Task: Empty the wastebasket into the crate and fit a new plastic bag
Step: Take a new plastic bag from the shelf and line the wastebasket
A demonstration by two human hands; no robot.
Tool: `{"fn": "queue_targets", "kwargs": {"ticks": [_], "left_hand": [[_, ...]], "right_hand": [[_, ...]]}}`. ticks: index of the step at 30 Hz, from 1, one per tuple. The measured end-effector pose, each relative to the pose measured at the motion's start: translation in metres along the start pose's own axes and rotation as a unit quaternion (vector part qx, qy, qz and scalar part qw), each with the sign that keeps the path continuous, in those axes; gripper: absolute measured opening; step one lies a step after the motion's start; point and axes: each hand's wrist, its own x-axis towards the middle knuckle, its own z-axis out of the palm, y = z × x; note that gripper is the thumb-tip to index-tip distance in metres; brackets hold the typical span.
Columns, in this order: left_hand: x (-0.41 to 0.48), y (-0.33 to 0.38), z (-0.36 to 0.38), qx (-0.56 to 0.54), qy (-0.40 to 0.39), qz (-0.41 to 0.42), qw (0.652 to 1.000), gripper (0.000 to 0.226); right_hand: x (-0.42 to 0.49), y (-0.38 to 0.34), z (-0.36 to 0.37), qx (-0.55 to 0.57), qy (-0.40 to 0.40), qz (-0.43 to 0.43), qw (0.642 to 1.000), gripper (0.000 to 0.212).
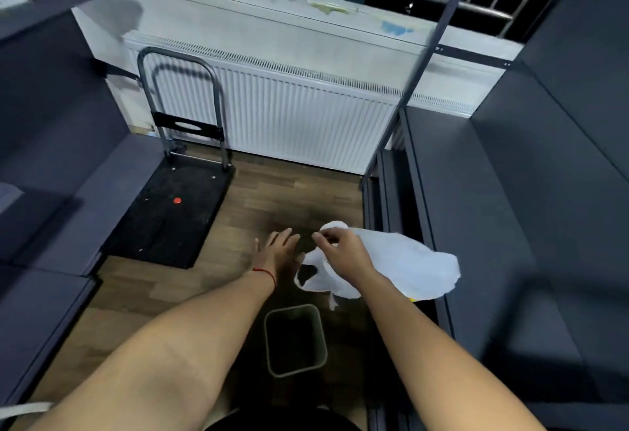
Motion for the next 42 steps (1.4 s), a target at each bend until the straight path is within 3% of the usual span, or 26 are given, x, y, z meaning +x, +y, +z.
{"fn": "queue_targets", "kwargs": {"ticks": [11, 19, 22, 29, 33, 37, 42], "left_hand": [[-0.008, -0.020, 0.012, -0.072, 0.089, 0.034, 0.993, 0.039], [-0.006, -0.047, 0.026, -0.003, -0.008, -0.001, 1.000, 0.064], [-0.006, -0.052, 0.038, 0.046, -0.061, -0.012, 0.997, 0.076], [-0.018, -0.059, 0.072, 0.159, -0.105, -0.011, 0.982, 0.094], [-0.021, -0.055, 0.086, 0.113, -0.144, -0.049, 0.982, 0.109], [-0.015, -0.044, 0.095, 0.087, -0.123, -0.042, 0.988, 0.097], [-0.005, -0.046, 0.111, 0.099, -0.097, -0.067, 0.988, 0.083]], "right_hand": [[-0.003, -0.014, 0.013, 0.124, 0.026, 0.023, 0.992, 0.022], [-0.015, 0.025, 0.000, 0.102, 0.082, 0.056, 0.990, 0.017], [-0.019, 0.045, 0.000, 0.059, 0.103, 0.071, 0.990, 0.019], [-0.037, 0.095, 0.010, -0.086, 0.118, 0.137, 0.980, 0.043], [-0.052, 0.122, 0.000, -0.235, 0.119, 0.136, 0.955, 0.052], [-0.055, 0.152, -0.008, -0.399, 0.064, 0.140, 0.904, 0.059], [-0.046, 0.189, -0.001, -0.473, -0.010, 0.157, 0.867, 0.062]]}}
